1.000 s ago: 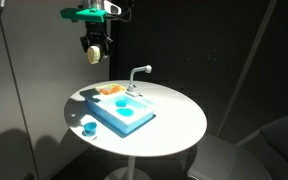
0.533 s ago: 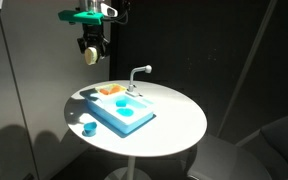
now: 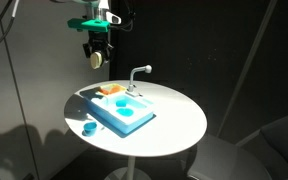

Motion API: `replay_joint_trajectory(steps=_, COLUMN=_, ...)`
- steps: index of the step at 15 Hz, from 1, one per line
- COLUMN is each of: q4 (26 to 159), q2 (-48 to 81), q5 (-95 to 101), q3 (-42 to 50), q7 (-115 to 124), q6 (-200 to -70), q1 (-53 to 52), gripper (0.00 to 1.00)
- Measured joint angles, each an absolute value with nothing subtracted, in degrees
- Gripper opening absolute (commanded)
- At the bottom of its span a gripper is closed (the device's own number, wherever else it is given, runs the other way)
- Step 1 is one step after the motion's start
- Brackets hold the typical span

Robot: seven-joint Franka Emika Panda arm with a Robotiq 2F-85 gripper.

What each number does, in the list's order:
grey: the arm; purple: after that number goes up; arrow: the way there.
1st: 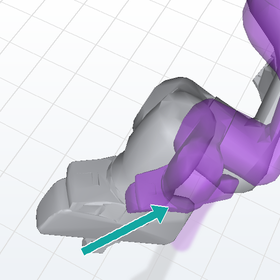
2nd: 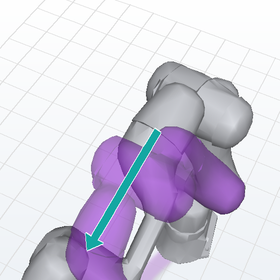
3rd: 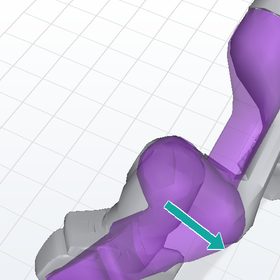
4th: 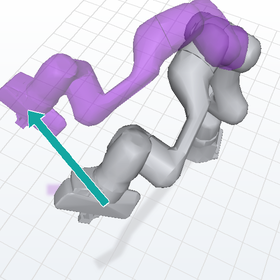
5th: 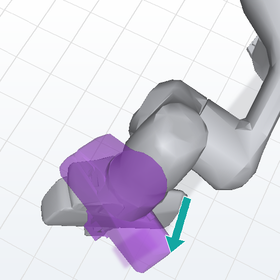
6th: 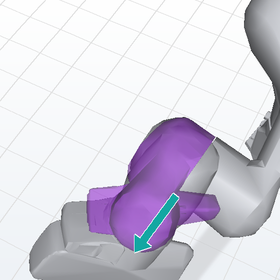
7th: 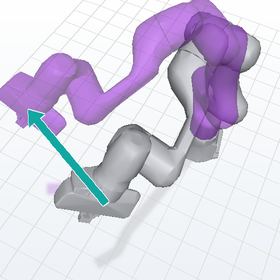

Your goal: Remove the bottle from the sink and put it on the dish rack

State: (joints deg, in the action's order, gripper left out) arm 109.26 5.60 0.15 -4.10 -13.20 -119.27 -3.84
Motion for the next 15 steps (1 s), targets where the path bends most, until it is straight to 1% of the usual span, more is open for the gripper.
replay_joint_trajectory(steps=7, q4=104.4, q2=11.4, q5=0.7, q3=-4.7, q7=-16.1, q6=-119.7, q1=-3.9, gripper=0.05)
replay_joint_trajectory(steps=15, q4=98.4, q2=17.6, q5=0.7, q3=-5.5, q7=-19.4, q6=-123.0, q1=-3.9, gripper=0.05)
